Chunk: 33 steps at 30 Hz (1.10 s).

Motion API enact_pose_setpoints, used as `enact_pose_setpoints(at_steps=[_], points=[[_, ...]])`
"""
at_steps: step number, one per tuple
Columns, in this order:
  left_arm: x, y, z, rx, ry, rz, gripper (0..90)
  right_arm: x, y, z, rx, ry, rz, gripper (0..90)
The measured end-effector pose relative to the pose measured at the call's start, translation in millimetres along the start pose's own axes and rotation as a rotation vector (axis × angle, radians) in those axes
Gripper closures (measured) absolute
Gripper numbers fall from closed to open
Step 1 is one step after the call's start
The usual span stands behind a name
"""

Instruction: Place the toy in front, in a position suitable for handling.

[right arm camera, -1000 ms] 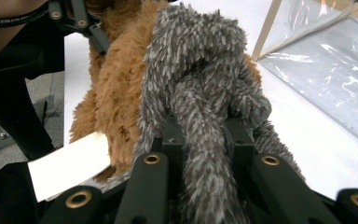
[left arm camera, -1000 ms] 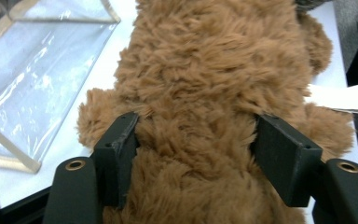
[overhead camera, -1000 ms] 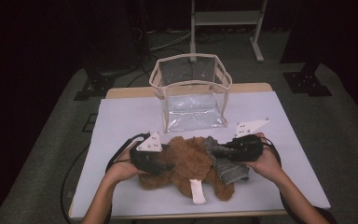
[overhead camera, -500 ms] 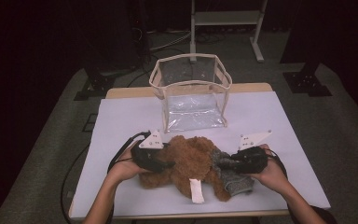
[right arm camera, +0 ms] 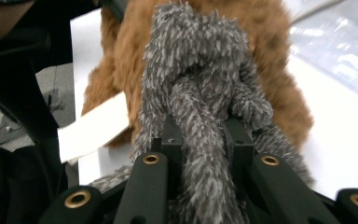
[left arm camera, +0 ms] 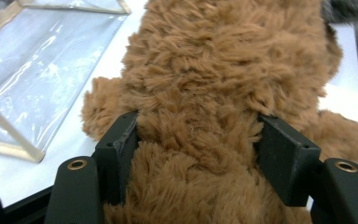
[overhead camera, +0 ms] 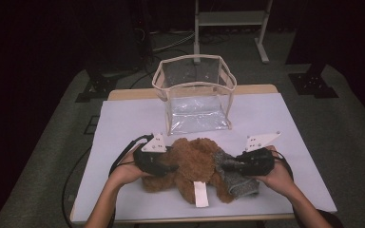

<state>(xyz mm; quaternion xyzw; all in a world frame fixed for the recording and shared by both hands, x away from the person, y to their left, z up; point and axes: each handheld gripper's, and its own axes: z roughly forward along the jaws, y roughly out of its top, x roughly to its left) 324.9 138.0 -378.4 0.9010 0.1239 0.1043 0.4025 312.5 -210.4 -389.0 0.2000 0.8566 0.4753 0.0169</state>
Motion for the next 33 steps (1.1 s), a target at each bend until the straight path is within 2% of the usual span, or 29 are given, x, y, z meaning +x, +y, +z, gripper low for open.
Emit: enact_pose_setpoints(at_steps=[4,8,9,12,14,17,18,20,25,27,28,31,33], points=[[-2.4,0.7,0.4,0.003,-0.03,0.026,34.9,-0.5,15.0,-8.5,-0.034,-0.016,-0.023,73.9],[-7.4,1.8,-0.8,0.021,-0.06,0.063,34.8,-2.3,29.5,-6.8,-0.07,-0.015,-0.033,73.7],[-7.7,2.0,-2.0,0.033,-0.058,0.074,34.7,-3.2,30.4,-5.4,-0.07,-0.009,-0.03,73.8],[-7.1,2.9,-5.2,0.032,-0.043,0.068,32.7,-1.9,26.9,2.5,-0.055,0.011,-0.028,73.9],[-6.5,5.6,-7.1,0.008,-0.037,0.057,31.7,1.2,22.2,6.0,-0.047,0.028,-0.026,74.0],[-10.0,12.5,-5.7,-0.012,-0.045,0.079,31.4,8.7,14.8,12.2,-0.007,0.054,-0.039,73.9],[-13.5,14.7,-3.0,-0.004,-0.062,0.093,32.4,10.6,13.7,13.6,0.003,0.058,-0.042,73.8],[-18.1,16.1,-0.1,0.033,-0.063,0.118,34.1,13.6,12.9,14.0,0.018,0.055,-0.054,73.6],[-21.5,15.5,0.7,0.057,-0.084,0.131,37.7,4.5,19.8,0.6,-0.024,0.025,-0.04,73.6],[-22.4,16.8,-0.6,0.069,-0.078,0.139,37.7,0.6,24.8,-0.2,-0.042,0.017,-0.028,73.6],[-23.1,17.9,-1.0,0.07,-0.069,0.135,37.2,-0.6,27.2,2.2,-0.048,0.023,-0.023,73.4],[-24.4,22.6,-3.6,0.08,-0.039,0.144,32.5,2.1,30.7,18.6,-0.015,0.039,-0.038,73.7],[-25.1,25.0,-5.0,0.031,-0.061,0.128,31.5,5.0,30.9,27.9,-0.001,0.057,-0.041,73.8]])
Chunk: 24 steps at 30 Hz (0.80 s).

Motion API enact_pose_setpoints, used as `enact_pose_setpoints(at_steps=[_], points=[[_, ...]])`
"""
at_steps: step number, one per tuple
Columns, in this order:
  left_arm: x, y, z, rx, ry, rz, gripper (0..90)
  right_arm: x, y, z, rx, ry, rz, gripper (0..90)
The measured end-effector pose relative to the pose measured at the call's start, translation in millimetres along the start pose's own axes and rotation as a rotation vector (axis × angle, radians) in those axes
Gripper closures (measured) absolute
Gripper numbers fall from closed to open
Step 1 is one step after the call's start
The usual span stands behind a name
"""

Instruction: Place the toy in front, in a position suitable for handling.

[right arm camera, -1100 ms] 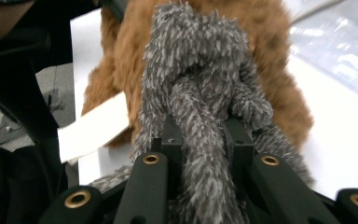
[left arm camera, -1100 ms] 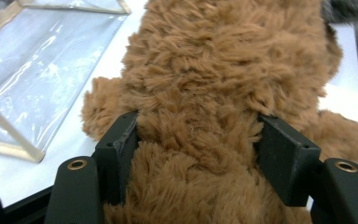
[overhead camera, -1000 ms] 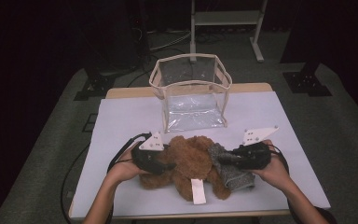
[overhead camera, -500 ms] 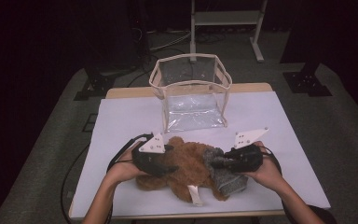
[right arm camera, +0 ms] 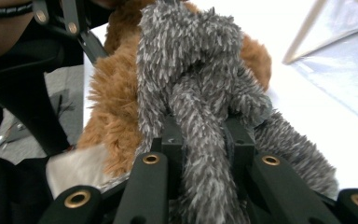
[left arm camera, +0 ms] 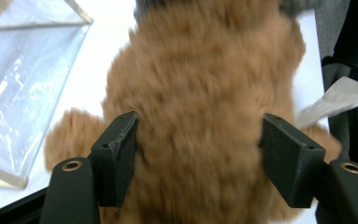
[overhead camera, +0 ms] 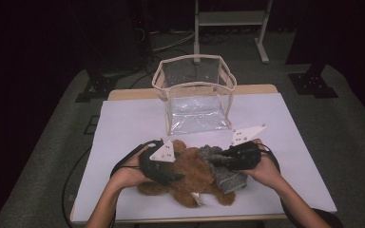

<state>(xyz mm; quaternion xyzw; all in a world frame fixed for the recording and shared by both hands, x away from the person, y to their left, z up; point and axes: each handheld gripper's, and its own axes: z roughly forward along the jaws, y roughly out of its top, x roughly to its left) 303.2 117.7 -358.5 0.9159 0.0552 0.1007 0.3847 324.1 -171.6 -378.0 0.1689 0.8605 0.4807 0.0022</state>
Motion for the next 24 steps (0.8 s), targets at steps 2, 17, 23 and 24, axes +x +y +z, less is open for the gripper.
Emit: enact_pose_setpoints(at_steps=[2,17,23,24], points=[[-1.3,1.9,2.3,0.007,-0.009,0.011,31.8,3.1,-0.6,7.0,0.019,0.019,-0.007,73.7],[-5.9,-1.4,4.7,0.038,-0.049,0.046,38.9,-15.3,-6.0,15.4,0.073,-0.047,0.014,73.6],[0.4,-7.6,-9.0,0.013,-0.003,0.017,37.3,-28.1,-22.8,2.1,0.132,-0.114,0.041,73.4],[1.2,-11.3,-7.3,0.015,-0.012,0.012,37.5,-30.6,-24.6,-1.9,0.138,-0.126,0.048,73.4]])
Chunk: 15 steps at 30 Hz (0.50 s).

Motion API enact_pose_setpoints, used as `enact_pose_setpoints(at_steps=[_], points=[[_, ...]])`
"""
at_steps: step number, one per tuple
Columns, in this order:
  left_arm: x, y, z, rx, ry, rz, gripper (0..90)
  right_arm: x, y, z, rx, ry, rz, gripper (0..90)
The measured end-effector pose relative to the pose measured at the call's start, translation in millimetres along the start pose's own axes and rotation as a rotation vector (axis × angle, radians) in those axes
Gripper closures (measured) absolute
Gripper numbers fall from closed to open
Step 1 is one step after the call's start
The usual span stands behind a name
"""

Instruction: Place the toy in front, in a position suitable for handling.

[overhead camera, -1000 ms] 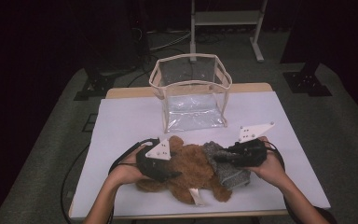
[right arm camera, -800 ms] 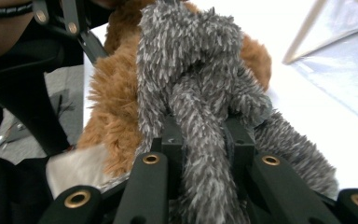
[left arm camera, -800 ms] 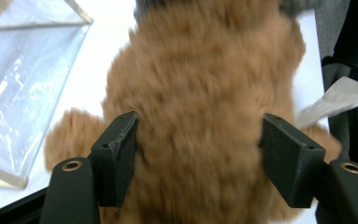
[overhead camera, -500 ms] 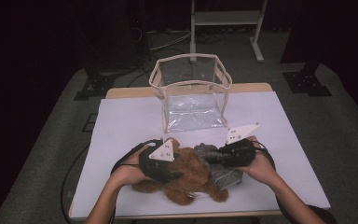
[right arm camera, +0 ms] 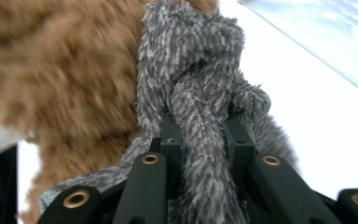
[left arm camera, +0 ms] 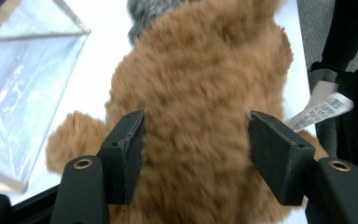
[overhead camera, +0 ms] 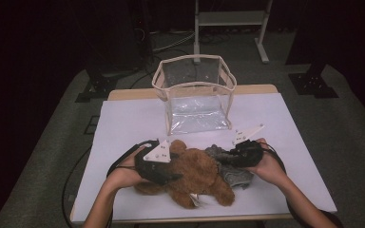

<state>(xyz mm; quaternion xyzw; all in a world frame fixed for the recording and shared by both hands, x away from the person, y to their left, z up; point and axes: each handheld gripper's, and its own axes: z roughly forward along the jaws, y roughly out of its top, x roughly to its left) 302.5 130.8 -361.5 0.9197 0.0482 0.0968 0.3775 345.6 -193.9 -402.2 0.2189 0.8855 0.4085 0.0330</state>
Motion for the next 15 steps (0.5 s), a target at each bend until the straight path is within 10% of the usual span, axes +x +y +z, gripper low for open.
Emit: enact_pose_setpoints(at_steps=[9,15], points=[[-1.7,-2.9,10.0,0.018,-0.049,0.006,40.0,3.9,26.9,-6.0,-0.09,-0.002,-0.033,73.4],[-2.0,-8.2,7.0,0.008,-0.051,-0.003,41.2,8.0,24.1,17.0,-0.04,0.027,-0.037,73.5]])
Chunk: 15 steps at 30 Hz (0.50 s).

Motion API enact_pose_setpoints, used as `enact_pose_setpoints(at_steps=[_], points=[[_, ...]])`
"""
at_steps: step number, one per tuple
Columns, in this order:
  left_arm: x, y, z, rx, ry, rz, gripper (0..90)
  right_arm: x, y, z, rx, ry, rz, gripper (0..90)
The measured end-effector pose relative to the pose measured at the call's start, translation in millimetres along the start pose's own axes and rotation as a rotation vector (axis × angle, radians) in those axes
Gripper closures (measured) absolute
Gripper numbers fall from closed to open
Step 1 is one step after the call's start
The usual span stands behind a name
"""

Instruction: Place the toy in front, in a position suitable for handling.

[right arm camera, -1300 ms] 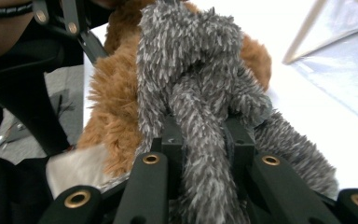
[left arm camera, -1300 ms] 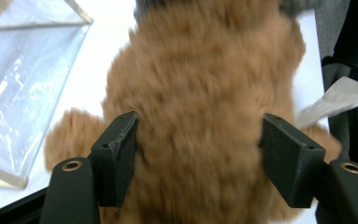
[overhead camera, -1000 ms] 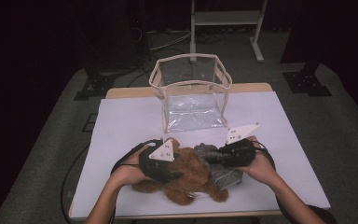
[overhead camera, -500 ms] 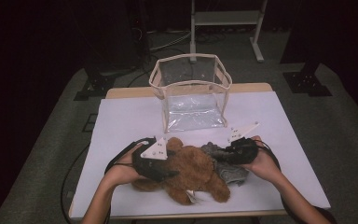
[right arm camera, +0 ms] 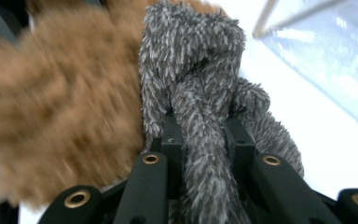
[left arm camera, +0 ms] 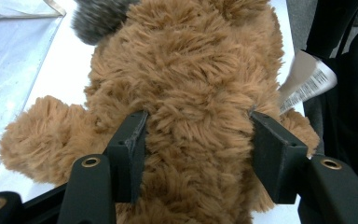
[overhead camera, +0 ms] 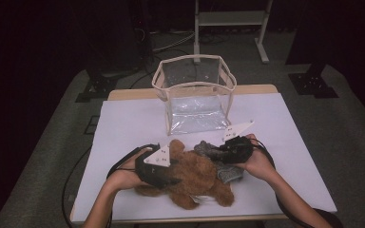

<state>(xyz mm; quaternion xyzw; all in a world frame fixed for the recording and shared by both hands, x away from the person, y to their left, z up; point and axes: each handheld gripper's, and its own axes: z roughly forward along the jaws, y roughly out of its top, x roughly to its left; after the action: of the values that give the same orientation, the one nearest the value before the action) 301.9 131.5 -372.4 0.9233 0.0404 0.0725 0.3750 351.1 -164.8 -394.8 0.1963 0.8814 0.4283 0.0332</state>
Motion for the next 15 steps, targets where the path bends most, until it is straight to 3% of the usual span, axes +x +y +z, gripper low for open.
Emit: enact_pose_setpoints(at_steps=[4,8,12,15], points=[[1.5,0.3,-0.1,0.003,-0.005,-0.002,41.3,-10.2,-22.4,-9.8,0.005,-0.011,0.053,73.4],[2.2,1.1,0.8,0.003,-0.003,-0.007,41.3,-18.0,-36.0,-25.9,0.043,-0.071,0.075,73.4],[3.4,1.7,2.4,-0.002,-0.002,-0.016,41.2,-16.2,-27.8,-36.2,-0.021,-0.055,0.078,73.4],[3.2,1.7,1.8,0.003,-0.011,-0.009,41.2,-8.8,-11.7,-33.0,-0.057,-0.028,0.044,73.3]])
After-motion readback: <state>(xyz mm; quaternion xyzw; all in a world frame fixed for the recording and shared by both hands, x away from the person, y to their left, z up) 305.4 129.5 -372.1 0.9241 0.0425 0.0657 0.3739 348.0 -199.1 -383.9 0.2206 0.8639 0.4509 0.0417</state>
